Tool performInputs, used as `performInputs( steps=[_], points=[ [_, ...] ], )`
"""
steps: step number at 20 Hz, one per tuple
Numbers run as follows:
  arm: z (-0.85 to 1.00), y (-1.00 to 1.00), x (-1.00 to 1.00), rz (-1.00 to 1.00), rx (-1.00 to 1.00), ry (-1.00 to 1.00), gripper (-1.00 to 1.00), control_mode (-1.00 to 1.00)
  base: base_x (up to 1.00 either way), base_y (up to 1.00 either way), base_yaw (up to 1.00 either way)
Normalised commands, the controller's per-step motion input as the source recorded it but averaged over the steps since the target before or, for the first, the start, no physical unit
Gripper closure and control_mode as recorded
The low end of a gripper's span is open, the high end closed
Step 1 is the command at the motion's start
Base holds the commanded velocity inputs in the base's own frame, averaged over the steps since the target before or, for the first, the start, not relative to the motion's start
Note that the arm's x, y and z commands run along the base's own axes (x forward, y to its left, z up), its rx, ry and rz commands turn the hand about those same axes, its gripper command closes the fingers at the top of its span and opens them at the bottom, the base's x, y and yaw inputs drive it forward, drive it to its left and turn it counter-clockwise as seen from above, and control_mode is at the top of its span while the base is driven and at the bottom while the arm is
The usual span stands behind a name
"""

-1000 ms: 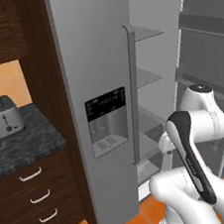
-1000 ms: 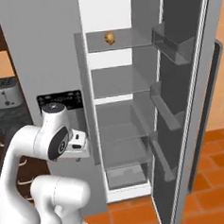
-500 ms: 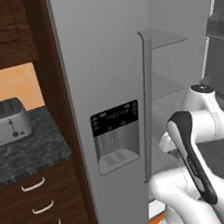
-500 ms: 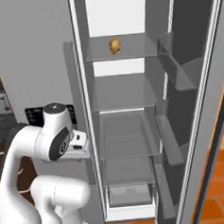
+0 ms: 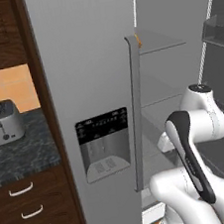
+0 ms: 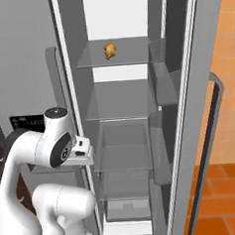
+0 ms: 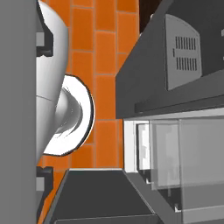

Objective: Place one avocado and one chicken drumstick in each tupperware on the nearby counter, to pack two identical lunches.

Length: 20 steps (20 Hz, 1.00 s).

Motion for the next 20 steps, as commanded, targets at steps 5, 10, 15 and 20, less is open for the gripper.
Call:
performInputs(
  steps=[5, 10, 15, 20],
  points=[
    [0.00, 0.00, 0.00, 0.00, 0.00, 0.00, -1.00, 1.00, 0.03, -0.38, 0.00],
    [0.00, 0.00, 0.00, 0.00, 0.00, 0.00, -1.00, 1.00, 0.00, -0.33, -0.01],
    [0.00, 0.00, 0.00, 0.00, 0.00, 0.00, -1.00, 1.00, 0.00, 0.00, 0.00],
    [0.02, 0.00, 0.00, 0.05, 0.00, -0.14, -1.00, -1.00, 0.00, 0.00, 0.00]
  ],
)
